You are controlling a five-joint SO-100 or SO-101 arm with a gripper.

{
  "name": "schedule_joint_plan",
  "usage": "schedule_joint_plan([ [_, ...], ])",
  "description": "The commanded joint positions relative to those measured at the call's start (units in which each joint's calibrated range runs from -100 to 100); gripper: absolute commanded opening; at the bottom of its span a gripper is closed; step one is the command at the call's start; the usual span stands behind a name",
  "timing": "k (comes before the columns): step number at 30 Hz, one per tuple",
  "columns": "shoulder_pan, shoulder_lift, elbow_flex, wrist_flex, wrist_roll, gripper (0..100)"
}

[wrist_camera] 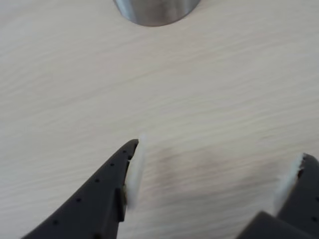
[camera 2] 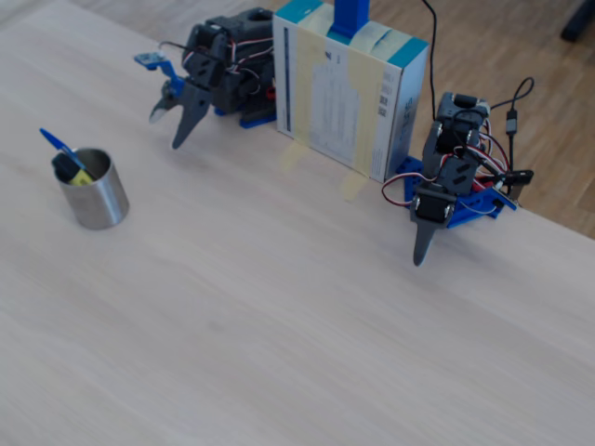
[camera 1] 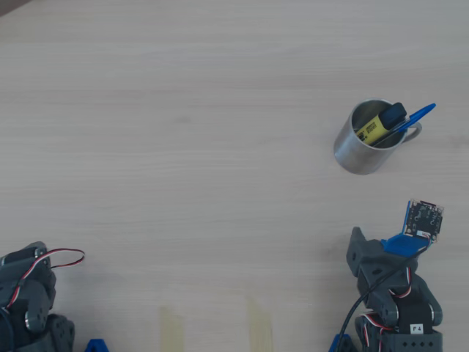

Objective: Grab the blue pen and put it in the silver cup.

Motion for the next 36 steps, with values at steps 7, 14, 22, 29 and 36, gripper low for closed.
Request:
schedule_joint_plan([
  [7, -0.1, -0.8, 0.4, 6.6, 0.3, 40],
  [14, 0.5, -0.8, 0.4, 11.2, 0.3, 31],
  [22, 0.0, -0.8, 0.4, 15.4, 0.4, 31],
  [29, -0.2, -0.8, 0.4, 15.5, 1.9, 22],
  [36, 0.0, -0.8, 0.4, 15.8, 4.2, 15],
])
